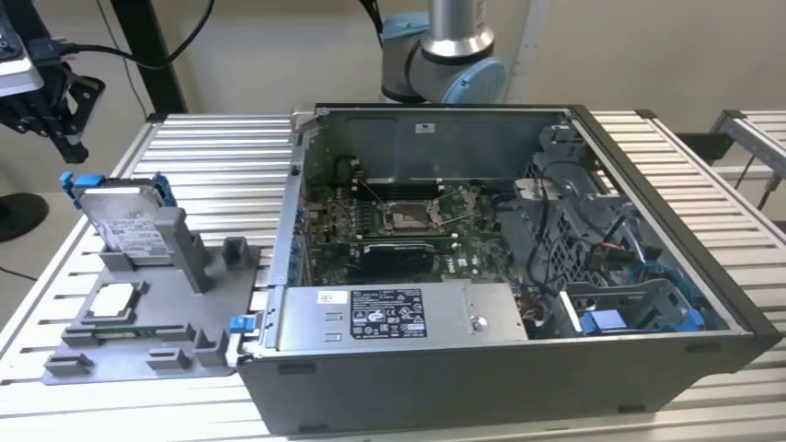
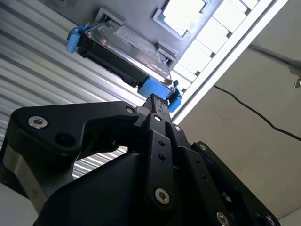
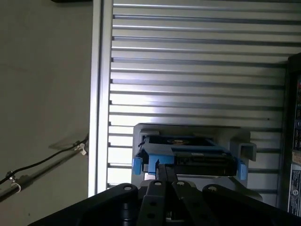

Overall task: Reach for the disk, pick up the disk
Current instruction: 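Reach for the disk, then pick up the disk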

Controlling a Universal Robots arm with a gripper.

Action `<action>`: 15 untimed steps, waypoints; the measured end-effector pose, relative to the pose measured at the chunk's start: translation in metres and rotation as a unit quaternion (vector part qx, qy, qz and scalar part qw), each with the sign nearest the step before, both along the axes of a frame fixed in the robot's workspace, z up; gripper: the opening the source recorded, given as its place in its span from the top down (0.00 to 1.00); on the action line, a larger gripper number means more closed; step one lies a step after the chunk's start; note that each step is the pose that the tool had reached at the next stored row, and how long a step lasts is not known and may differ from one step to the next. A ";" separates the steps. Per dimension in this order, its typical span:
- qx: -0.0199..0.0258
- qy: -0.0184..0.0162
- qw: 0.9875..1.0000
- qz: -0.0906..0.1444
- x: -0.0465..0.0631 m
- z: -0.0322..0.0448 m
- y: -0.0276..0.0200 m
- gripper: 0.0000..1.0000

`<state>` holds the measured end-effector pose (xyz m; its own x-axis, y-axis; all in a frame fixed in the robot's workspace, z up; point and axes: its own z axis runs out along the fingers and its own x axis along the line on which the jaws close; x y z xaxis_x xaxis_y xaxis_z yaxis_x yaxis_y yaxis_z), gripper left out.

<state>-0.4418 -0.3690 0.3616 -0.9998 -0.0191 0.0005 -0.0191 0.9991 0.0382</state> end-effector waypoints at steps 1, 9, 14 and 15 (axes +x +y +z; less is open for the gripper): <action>0.000 0.000 1.000 0.000 0.000 0.0000 0.0000 1.00; 0.000 0.000 1.000 0.010 0.000 0.0000 0.0000 1.00; 0.000 0.000 1.000 0.030 0.000 0.0001 0.0000 1.00; 0.000 0.000 0.999 0.035 0.000 0.0001 0.0000 1.00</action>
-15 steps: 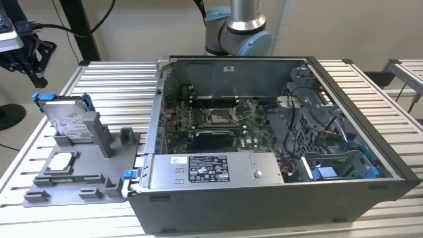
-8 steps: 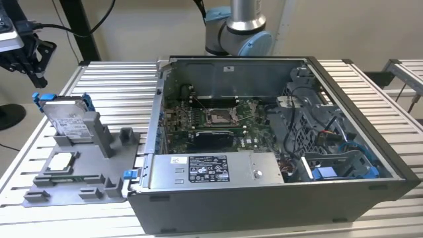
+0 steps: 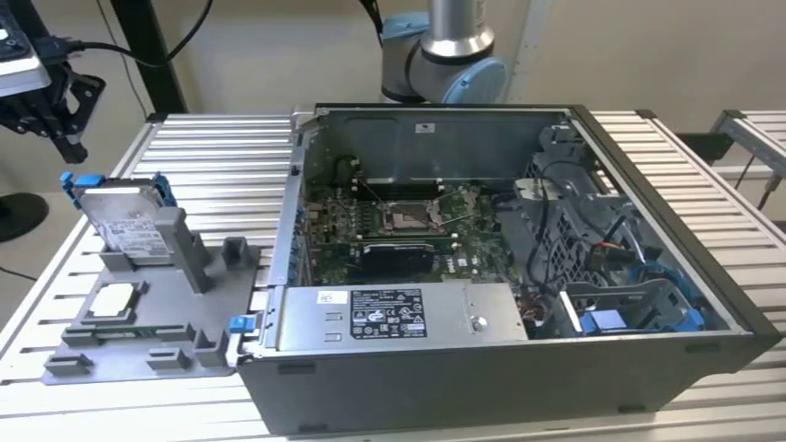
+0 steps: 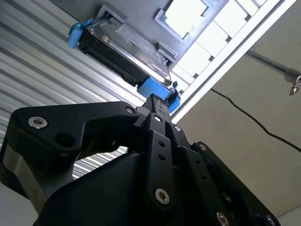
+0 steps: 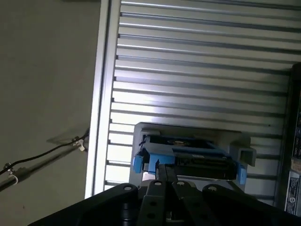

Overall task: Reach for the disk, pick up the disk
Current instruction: 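Pick up the disk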

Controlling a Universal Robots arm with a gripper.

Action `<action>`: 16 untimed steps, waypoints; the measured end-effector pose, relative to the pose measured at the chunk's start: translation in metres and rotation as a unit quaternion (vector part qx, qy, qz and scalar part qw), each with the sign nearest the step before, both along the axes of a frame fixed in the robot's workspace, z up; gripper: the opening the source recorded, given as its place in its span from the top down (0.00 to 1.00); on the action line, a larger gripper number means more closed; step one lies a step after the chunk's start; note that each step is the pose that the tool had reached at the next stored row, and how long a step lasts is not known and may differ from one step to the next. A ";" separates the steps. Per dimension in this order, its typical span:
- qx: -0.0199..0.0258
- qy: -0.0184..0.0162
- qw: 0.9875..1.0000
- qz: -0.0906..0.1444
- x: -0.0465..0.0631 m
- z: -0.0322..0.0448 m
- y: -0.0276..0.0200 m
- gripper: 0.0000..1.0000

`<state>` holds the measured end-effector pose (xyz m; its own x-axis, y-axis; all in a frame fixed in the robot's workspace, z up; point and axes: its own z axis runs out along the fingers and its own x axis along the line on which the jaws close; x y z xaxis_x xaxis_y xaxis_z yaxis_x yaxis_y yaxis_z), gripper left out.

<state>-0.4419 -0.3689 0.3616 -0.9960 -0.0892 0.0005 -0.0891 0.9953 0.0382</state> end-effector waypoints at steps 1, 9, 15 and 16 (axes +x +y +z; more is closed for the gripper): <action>0.000 0.000 1.000 0.005 0.000 0.0000 0.0000 1.00; 0.000 0.000 0.998 0.057 0.000 0.0000 0.0000 1.00; 0.000 0.000 0.995 0.102 0.000 0.0001 0.0000 1.00; 0.000 0.000 0.994 0.110 0.000 0.0001 -0.0001 1.00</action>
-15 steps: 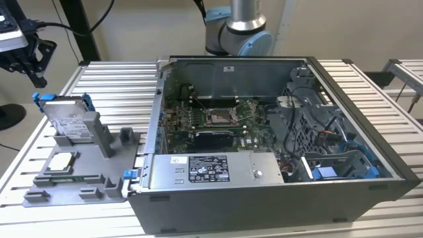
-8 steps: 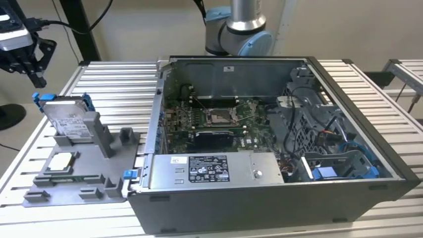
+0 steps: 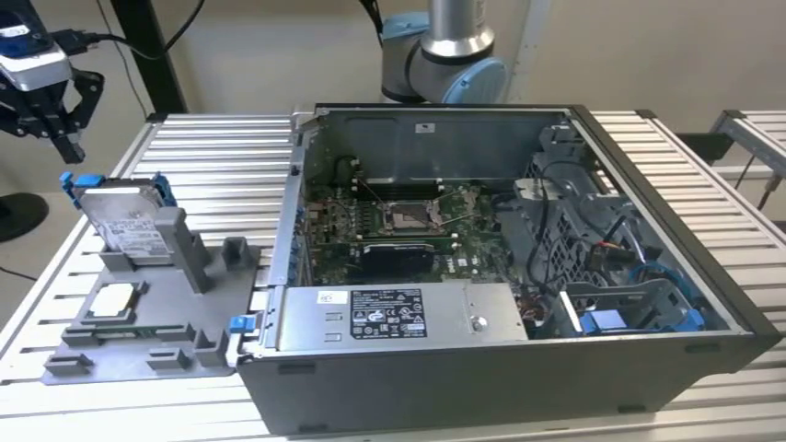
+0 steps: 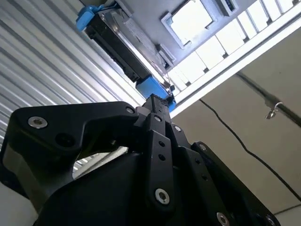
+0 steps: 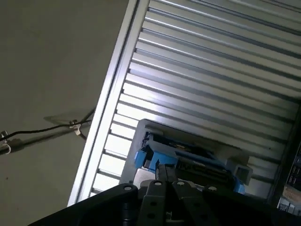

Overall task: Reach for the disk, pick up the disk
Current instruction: 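Pick up the disk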

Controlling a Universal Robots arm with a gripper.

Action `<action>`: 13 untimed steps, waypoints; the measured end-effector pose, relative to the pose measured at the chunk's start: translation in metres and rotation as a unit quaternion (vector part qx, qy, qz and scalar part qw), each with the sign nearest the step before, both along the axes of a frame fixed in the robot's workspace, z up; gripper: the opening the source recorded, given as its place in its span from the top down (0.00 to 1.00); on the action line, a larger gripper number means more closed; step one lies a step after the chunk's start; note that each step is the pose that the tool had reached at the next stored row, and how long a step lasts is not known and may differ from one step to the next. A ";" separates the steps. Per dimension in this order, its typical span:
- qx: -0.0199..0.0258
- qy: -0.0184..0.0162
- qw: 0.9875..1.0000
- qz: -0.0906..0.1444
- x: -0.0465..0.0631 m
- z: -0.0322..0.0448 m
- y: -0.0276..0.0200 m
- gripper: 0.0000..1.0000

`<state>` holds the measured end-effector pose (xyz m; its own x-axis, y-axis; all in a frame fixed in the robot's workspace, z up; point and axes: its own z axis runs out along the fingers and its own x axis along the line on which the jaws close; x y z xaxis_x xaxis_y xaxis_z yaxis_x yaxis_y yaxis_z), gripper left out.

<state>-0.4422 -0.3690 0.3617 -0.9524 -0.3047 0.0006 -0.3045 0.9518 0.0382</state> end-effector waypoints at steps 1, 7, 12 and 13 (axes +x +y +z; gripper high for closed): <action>0.000 0.000 1.000 0.008 0.000 0.0000 0.0000 1.00; 0.000 0.000 0.998 0.063 0.000 0.0000 0.0000 1.00; 0.000 0.000 0.994 0.108 0.000 0.0001 0.0000 1.00; 0.000 0.000 0.993 0.117 0.000 0.0001 0.0000 1.00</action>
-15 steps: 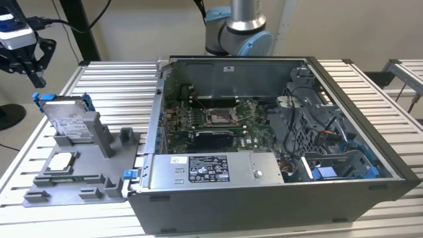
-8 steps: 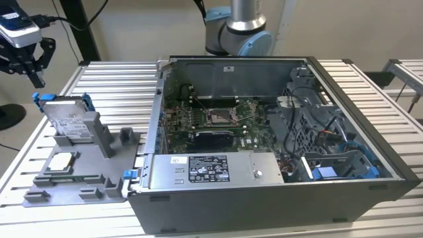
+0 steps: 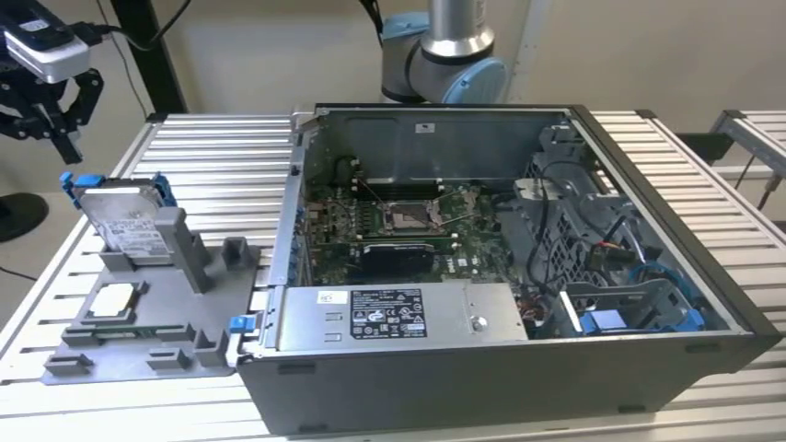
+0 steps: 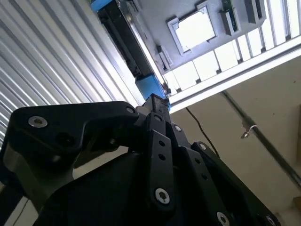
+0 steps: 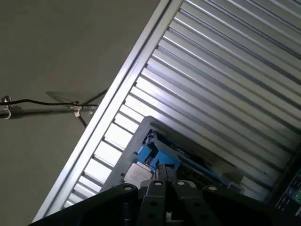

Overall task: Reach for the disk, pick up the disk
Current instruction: 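Pick up the disk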

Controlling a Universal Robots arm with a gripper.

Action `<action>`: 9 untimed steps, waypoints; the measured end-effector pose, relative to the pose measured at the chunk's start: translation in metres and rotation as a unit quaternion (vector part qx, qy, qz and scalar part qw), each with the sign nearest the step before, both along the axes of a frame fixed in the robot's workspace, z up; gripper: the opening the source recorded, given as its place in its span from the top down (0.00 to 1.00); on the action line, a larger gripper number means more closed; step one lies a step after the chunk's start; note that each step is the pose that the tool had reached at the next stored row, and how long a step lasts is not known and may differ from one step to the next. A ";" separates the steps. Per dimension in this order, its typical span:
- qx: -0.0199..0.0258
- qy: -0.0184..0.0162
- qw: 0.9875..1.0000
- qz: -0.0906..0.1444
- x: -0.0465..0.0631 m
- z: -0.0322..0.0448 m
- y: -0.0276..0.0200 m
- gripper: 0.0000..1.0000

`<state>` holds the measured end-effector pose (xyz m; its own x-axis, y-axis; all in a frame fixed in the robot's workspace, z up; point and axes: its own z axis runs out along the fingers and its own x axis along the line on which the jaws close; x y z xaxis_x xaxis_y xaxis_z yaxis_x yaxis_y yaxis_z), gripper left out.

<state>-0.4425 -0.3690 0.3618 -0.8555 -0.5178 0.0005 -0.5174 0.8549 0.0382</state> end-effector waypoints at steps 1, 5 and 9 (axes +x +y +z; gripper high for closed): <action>0.000 0.000 1.000 0.009 0.000 0.0000 0.0000 1.00; 0.000 0.000 0.999 0.045 0.000 0.0000 0.0000 1.00; 0.000 0.000 0.997 0.082 0.000 0.0000 0.0000 1.00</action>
